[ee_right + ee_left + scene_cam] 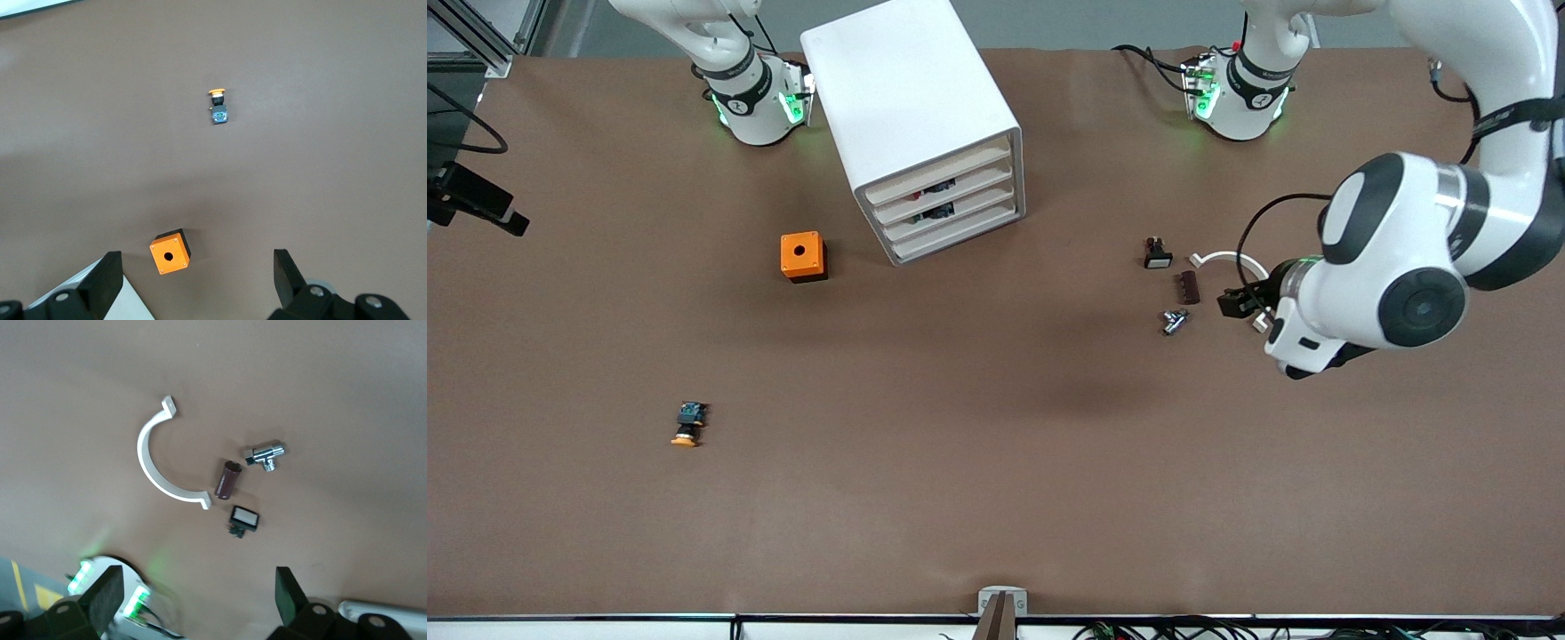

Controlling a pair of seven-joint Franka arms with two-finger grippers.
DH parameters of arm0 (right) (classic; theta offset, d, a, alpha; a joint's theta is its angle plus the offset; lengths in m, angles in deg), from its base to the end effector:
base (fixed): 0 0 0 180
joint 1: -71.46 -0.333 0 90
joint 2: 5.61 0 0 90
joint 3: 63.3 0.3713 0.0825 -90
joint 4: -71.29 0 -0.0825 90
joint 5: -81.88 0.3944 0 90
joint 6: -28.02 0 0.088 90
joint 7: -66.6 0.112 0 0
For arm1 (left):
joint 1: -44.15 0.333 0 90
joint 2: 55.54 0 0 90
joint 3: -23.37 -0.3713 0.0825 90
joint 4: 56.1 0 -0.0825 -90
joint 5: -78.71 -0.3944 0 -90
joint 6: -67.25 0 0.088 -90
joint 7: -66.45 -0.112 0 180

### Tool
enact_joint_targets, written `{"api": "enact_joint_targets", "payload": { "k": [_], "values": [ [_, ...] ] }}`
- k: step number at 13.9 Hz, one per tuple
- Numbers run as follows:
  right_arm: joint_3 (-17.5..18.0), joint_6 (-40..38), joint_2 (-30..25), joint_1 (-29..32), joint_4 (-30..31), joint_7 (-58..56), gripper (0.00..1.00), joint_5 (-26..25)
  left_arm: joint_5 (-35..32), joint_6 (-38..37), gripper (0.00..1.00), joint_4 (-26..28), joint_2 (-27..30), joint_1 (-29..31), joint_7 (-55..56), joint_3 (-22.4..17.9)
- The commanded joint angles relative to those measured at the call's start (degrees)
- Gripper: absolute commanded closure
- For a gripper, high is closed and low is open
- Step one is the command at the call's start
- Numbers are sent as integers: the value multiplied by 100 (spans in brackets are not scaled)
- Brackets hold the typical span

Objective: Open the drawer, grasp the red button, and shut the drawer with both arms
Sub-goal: 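Reach the left gripper toward the white cabinet's drawer front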

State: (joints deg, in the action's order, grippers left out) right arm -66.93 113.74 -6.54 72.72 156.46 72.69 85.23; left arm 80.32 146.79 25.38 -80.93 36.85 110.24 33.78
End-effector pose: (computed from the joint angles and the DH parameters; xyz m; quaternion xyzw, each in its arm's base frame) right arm 0.5500 -0.0405 0.7178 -0.9951 0.0931 -0.0126 0.0298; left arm 0.6350 -0.1840 0.4618 -0.9461 -0.2192 0.2273 0.0727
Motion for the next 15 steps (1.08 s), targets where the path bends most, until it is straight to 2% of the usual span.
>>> {"api": "enact_joint_targets", "payload": {
  "k": [1, 4, 7, 9, 15],
  "values": [
    [-15, 41, -101, -29, 114, -11, 0, -80, 190, -71, 0, -325, -404, -322, 1057, -12],
    [-7, -11, -66, -55, 106, 41, 0, -80, 829, 8, 0, -396, -730, -552, 2471, -12],
    [-6, -38, -57, -108, 115, 50, 0, -54, 2234, 193, 0, -388, -1081, -570, 4387, -12],
    [-6, -55, -48, -108, 106, 24, 0, -54, 2842, 307, 0, -379, -1266, -596, 4953, -12],
    [-24, -135, 49, -64, 246, -11, 0, -80, 3845, 325, 2, -361, -1785, -904, 6682, -12]
  ]
}}
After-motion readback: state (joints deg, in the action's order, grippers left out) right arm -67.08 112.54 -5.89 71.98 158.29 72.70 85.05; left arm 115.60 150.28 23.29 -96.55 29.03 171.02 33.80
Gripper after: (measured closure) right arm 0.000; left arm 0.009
